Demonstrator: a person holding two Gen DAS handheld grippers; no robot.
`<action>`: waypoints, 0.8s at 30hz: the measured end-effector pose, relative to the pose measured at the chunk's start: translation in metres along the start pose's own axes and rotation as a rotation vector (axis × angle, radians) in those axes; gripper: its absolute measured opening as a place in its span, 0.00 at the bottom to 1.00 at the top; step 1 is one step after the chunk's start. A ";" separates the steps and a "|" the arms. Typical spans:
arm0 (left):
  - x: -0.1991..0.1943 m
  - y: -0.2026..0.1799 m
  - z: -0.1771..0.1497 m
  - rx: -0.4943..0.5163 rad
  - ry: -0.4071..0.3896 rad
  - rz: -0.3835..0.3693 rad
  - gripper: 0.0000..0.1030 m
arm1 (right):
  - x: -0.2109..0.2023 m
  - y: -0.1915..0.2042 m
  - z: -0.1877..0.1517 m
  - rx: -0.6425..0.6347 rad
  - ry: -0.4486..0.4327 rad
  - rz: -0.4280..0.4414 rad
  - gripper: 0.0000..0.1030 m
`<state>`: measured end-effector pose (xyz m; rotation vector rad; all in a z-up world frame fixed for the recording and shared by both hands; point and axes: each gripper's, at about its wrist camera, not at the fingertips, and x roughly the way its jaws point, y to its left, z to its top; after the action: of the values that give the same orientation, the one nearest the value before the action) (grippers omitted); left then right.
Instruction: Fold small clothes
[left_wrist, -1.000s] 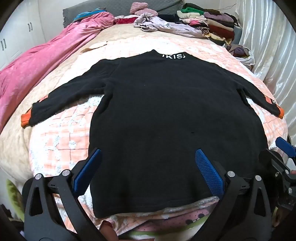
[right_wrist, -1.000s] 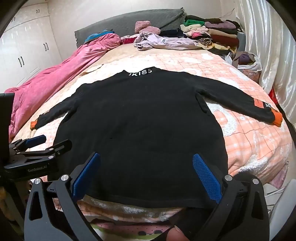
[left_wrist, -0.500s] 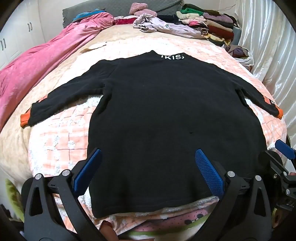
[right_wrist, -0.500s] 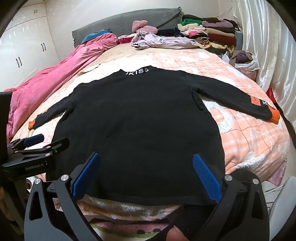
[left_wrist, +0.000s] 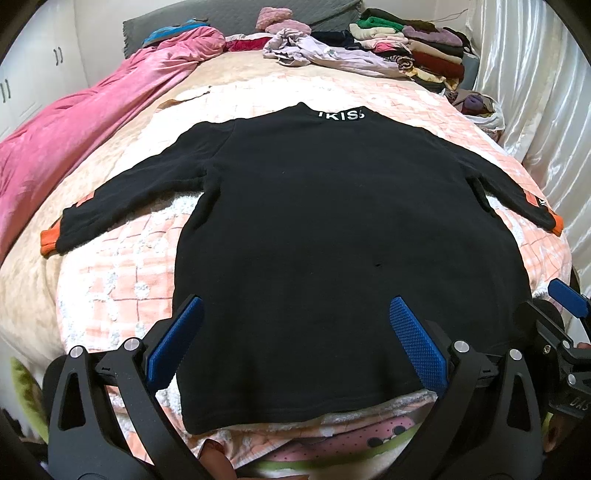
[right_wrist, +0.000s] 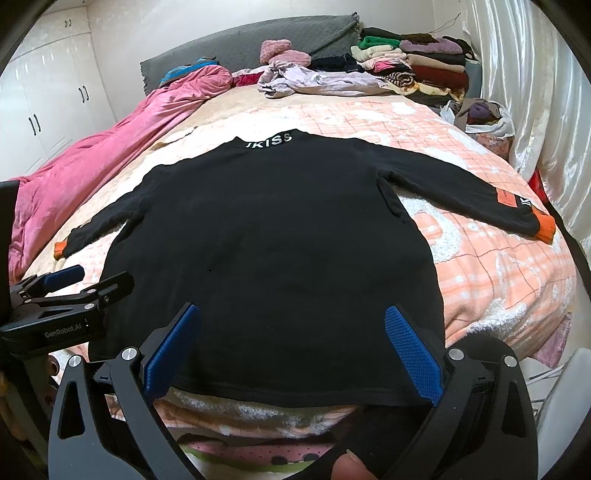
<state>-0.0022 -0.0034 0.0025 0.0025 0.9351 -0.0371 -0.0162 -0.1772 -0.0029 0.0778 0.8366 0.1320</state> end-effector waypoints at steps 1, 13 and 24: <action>0.000 0.000 0.000 0.001 0.002 0.000 0.92 | 0.000 0.000 0.000 0.001 0.001 -0.001 0.96; -0.001 -0.002 -0.001 0.006 -0.002 -0.004 0.92 | 0.002 -0.001 -0.002 -0.002 0.002 -0.002 0.96; -0.001 -0.003 0.000 0.008 0.000 -0.006 0.92 | 0.002 -0.001 -0.002 0.000 0.001 -0.003 0.96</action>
<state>-0.0028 -0.0066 0.0032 0.0068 0.9348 -0.0467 -0.0160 -0.1783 -0.0061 0.0762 0.8380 0.1296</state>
